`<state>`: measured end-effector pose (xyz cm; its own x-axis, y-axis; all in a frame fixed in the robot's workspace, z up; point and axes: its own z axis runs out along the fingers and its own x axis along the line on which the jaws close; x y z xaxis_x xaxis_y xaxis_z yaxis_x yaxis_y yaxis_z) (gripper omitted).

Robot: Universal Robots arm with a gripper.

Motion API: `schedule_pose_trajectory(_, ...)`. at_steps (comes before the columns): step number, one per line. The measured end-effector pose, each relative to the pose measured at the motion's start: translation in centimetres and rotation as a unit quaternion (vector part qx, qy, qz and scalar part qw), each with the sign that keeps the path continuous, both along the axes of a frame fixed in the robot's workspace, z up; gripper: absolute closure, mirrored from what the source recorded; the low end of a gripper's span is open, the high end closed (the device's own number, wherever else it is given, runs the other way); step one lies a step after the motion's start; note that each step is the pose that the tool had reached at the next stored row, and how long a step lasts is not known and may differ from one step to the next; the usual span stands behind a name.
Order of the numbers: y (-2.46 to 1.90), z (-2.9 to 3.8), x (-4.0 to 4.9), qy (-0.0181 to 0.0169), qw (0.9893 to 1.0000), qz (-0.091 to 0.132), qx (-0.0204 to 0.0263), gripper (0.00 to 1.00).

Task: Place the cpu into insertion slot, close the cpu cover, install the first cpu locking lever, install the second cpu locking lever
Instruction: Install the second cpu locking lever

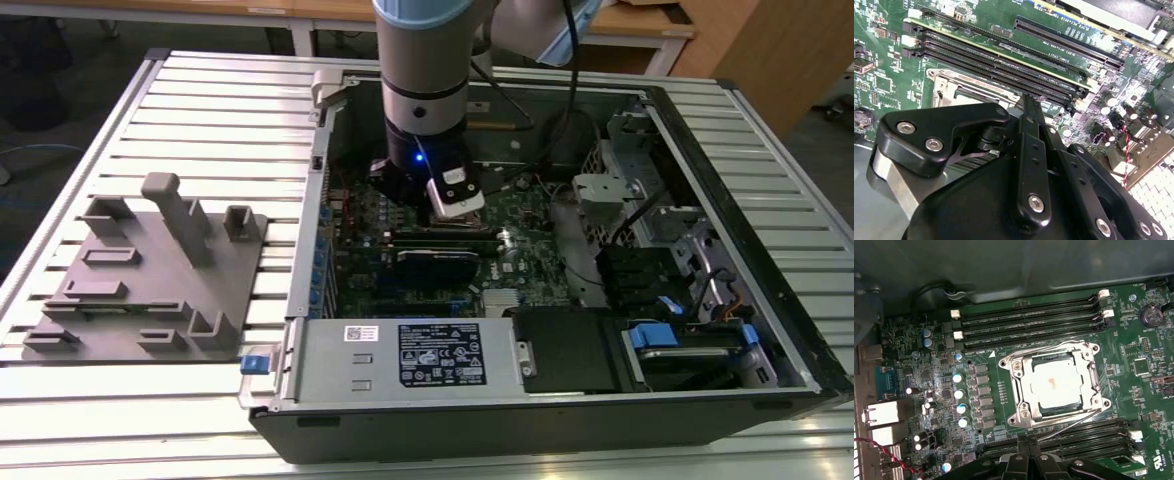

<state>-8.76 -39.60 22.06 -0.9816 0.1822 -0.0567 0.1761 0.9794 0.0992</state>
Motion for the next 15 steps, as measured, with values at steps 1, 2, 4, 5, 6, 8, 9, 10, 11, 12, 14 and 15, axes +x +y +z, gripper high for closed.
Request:
schedule_pose_trajectory(1, 0.00, -0.01, 0.00, 0.0000, 1.0000, 0.000, 0.0001, 0.89)
schedule_pose_trajectory(2, 0.00, -0.01, 0.00, -0.0001, 1.0000, 0.000, 0.0001, 0.89)
schedule_pose_trajectory(4, 0.00, -0.05, -0.01, -0.0001, 1.0000, 0.000, 0.0007, 0.89)
schedule_pose_trajectory(5, 0.00, -0.07, -0.01, -0.0001, 1.0000, 0.001, 0.0008, 0.89)
schedule_pose_trajectory(6, 0.00, -0.08, -0.01, -0.0001, 1.0000, 0.002, 0.0008, 0.89)
schedule_pose_trajectory(8, 0.00, -0.11, -0.01, -0.0001, 1.0000, 0.005, 0.0008, 0.89)
schedule_pose_trajectory(9, 0.00, -0.13, -0.01, -0.0001, 1.0000, 0.008, 0.0008, 0.89)
schedule_pose_trajectory(10, 0.00, -0.15, -0.01, -0.0001, 0.9999, 0.010, 0.0008, 0.89)
schedule_pose_trajectory(11, 0.00, -0.18, -0.01, -0.0001, 0.9999, 0.013, 0.0008, 0.89)
schedule_pose_trajectory(12, 0.00, -0.22, -0.01, -0.0001, 0.9999, 0.015, 0.0008, 0.89)
schedule_pose_trajectory(14, 0.00, -0.27, -0.01, -0.0001, 0.9998, 0.021, 0.0022, 0.89)
schedule_pose_trajectory(15, -0.01, -0.29, -0.02, -0.0001, 0.9997, 0.024, 0.0030, 0.89)
